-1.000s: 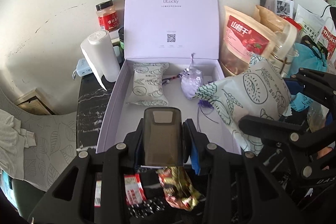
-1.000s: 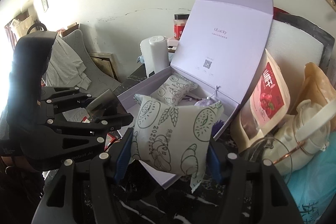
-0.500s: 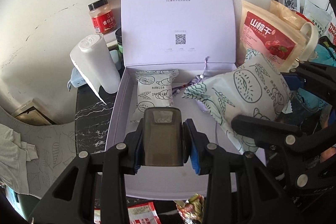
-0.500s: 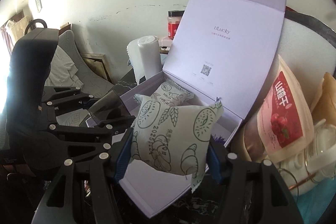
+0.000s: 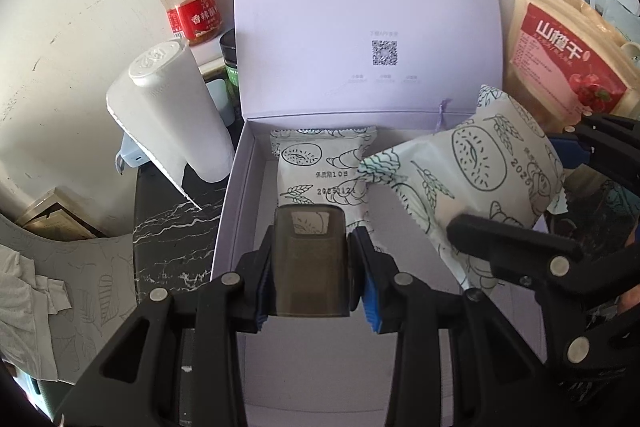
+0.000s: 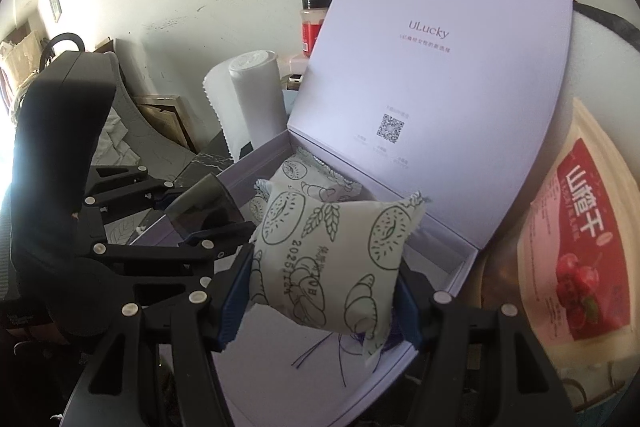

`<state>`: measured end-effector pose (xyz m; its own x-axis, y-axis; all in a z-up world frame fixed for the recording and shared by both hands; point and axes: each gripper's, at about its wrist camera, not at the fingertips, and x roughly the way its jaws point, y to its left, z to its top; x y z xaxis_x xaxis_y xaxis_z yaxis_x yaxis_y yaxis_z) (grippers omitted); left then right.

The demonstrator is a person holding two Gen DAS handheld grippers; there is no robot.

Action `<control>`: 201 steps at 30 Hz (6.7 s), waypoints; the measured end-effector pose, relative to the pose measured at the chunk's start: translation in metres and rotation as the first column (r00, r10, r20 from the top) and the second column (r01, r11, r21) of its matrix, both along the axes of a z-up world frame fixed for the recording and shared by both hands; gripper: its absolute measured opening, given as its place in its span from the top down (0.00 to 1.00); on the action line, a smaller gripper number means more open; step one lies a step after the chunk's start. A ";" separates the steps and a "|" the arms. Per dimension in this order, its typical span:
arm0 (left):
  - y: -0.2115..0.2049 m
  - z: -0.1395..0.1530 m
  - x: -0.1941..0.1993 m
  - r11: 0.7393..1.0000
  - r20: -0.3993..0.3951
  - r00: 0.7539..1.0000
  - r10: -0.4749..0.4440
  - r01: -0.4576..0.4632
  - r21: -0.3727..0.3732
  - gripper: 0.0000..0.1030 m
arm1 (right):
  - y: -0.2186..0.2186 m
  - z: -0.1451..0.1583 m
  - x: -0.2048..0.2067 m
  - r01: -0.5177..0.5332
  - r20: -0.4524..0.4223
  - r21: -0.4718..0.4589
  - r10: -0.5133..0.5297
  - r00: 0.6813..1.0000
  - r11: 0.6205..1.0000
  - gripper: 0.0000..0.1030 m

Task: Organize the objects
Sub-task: 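Lower the holder into the box with the left tool while the right tool releases the packet there, then withdraw both open tools from the box toward the scrunchie and snack bag, then grasp the black polka-dot scrunchie with the left tool while the right tool grasps the snack bag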

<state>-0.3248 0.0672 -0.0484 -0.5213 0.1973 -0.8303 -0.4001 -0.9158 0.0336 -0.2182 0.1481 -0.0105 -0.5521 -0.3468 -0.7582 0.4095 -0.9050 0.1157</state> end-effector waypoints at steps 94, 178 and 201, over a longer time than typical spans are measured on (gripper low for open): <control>-0.037 0.167 0.240 0.987 -0.282 0.946 0.162 -0.156 0.044 0.31 | 0.007 0.128 0.184 0.062 -0.241 0.048 -0.048 0.969 0.997 0.29; -0.077 -0.053 0.218 0.994 0.032 0.997 0.072 -0.069 -0.084 0.30 | -0.036 -0.075 0.165 -0.055 0.119 0.081 0.045 0.992 0.995 0.34; -0.063 -0.053 0.263 1.000 0.070 0.997 0.009 -0.008 -0.008 0.61 | -0.023 -0.074 0.189 -0.049 0.120 0.093 0.038 0.992 0.994 0.77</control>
